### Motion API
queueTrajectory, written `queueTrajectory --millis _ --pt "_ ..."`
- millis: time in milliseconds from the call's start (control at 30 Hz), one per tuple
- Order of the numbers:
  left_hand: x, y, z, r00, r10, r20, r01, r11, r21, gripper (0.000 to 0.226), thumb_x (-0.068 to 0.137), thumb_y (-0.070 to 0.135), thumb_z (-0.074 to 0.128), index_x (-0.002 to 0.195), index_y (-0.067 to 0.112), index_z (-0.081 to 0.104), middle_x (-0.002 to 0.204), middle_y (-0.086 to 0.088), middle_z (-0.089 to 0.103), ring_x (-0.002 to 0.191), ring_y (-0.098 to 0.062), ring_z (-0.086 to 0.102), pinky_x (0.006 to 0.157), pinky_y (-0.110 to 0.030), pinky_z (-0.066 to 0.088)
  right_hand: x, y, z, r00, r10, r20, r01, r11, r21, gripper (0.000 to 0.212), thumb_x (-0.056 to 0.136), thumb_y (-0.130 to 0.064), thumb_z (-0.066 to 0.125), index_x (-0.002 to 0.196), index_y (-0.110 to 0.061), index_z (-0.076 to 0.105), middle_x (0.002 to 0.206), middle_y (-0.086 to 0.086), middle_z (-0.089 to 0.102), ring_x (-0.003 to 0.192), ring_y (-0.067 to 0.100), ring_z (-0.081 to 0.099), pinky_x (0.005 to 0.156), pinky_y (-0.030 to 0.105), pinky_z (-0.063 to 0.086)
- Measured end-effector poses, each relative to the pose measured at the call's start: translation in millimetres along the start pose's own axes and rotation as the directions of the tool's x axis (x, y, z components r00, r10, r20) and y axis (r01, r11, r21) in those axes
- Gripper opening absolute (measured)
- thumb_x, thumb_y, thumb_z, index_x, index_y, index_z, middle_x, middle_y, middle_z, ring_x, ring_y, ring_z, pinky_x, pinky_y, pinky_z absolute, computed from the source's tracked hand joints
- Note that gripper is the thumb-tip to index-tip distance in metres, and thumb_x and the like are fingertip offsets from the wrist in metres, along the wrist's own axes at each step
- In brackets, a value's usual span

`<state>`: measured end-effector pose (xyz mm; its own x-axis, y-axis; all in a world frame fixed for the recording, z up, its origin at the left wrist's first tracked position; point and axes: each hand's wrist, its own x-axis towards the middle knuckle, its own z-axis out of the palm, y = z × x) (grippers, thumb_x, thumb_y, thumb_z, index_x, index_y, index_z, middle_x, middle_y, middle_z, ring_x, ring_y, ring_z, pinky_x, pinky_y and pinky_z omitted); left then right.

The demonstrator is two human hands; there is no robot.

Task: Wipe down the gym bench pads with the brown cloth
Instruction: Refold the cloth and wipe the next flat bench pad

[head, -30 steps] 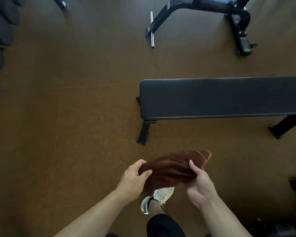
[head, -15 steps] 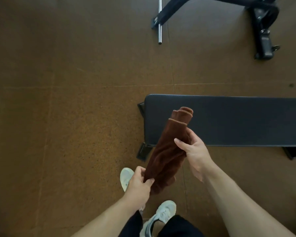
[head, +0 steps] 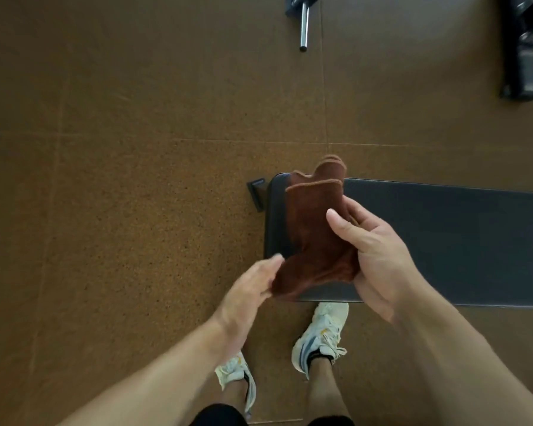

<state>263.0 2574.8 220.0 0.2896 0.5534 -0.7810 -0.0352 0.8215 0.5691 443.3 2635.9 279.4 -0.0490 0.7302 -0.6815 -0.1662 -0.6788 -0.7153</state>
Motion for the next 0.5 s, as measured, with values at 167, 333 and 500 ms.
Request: queueTrajectory --millis 167,333,500 --pt "26 75 -3 0.981 0.194 0.019 -0.187 0.966 -0.181 0.039 0.092 0.043 0.059 0.123 0.021 0.067 0.123 0.001 0.075 0.118 -0.019 0.068 0.107 -0.038 0.045 8 -23 -1 0.985 -0.153 0.083 0.155 0.988 -0.016 0.05 0.09 -0.023 0.068 0.14 -0.024 0.062 0.124 -0.002 0.077 0.113 0.016 0.075 0.079 0.033 0.064" --pt "43 116 3 0.85 0.455 -0.265 -0.462 0.886 0.037 0.017 0.092 0.025 0.074 0.088 0.019 0.058 0.088 -0.001 0.074 0.087 -0.016 0.074 0.086 -0.033 0.057 20 -37 -10 0.932 -0.362 -0.023 0.356 0.926 -0.128 0.046 0.097 -0.016 0.066 0.142 -0.019 0.059 0.123 -0.002 0.077 0.116 0.011 0.072 0.087 0.021 0.06" --pt "34 94 16 0.806 0.513 -0.294 -0.456 0.856 0.244 0.031 0.089 0.039 0.073 0.094 0.012 0.06 0.092 -0.012 0.073 0.09 -0.028 0.073 0.085 -0.047 0.061 9 -12 -25 0.888 -0.458 -0.046 0.443 0.878 -0.182 0.047 0.093 -0.018 0.068 0.139 -0.022 0.059 0.124 0.0 0.075 0.12 0.016 0.07 0.094 0.031 0.061"
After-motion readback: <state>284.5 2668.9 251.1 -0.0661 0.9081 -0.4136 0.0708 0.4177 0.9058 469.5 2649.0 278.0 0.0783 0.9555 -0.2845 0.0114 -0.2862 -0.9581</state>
